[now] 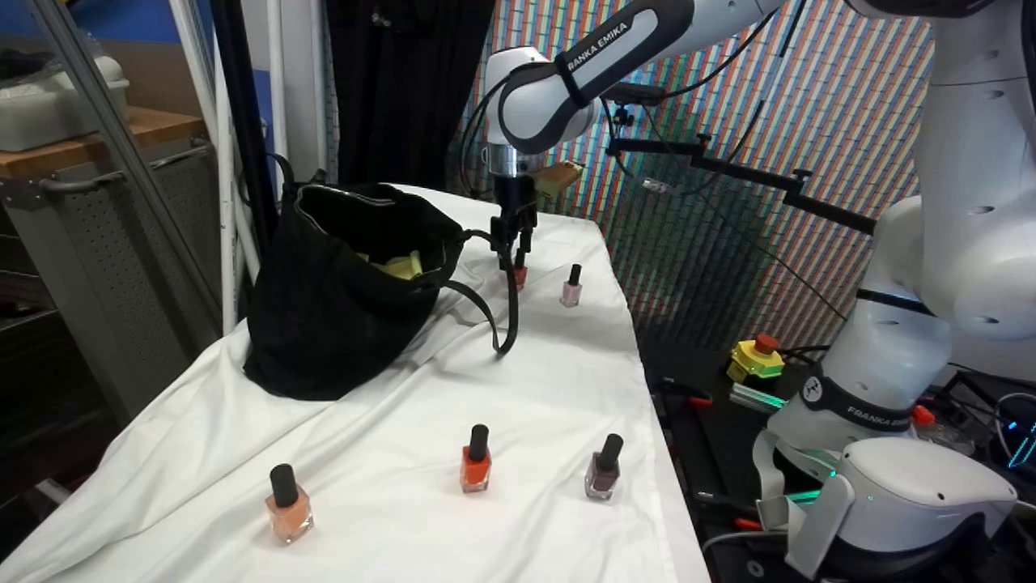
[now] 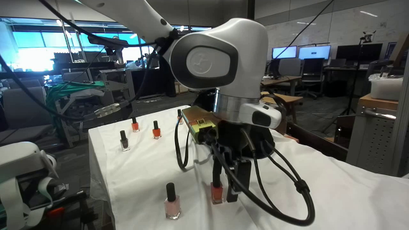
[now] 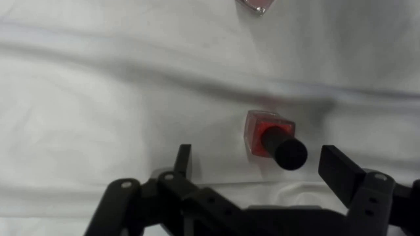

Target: Put all the nail polish bottles into the bag

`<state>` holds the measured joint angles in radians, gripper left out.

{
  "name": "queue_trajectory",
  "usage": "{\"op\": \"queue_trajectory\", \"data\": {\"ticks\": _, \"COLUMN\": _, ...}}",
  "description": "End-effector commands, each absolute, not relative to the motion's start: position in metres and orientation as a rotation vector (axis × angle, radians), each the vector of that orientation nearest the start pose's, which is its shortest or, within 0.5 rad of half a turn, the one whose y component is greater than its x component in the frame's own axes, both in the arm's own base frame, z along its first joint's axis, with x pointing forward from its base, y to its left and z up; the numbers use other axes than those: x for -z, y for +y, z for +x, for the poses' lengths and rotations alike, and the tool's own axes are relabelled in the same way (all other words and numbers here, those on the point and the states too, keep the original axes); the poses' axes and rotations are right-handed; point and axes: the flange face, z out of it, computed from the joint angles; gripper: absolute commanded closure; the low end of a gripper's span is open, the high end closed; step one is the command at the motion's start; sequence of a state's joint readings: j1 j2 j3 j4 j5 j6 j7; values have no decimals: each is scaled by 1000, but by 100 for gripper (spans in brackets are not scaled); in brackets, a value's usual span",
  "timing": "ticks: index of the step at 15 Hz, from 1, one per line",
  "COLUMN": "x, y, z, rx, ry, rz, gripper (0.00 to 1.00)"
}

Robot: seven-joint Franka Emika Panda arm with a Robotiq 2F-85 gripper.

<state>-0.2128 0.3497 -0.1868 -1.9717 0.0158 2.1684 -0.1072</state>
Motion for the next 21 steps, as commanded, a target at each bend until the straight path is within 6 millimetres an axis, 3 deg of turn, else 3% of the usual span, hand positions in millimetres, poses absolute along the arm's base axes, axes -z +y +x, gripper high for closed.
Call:
{"op": "queue_trajectory", "data": {"ticks": 1, "x": -279, "y": -229, "z": 556, "rx": -212, "ry": 431, "rz": -3153, "gripper": 0}}
{"op": "queue_trajectory", "data": {"ticks": 21, "x": -249, "y": -231, "z": 562, "rx": -113, "ry": 380, "rz": -3143, "gripper": 0}}
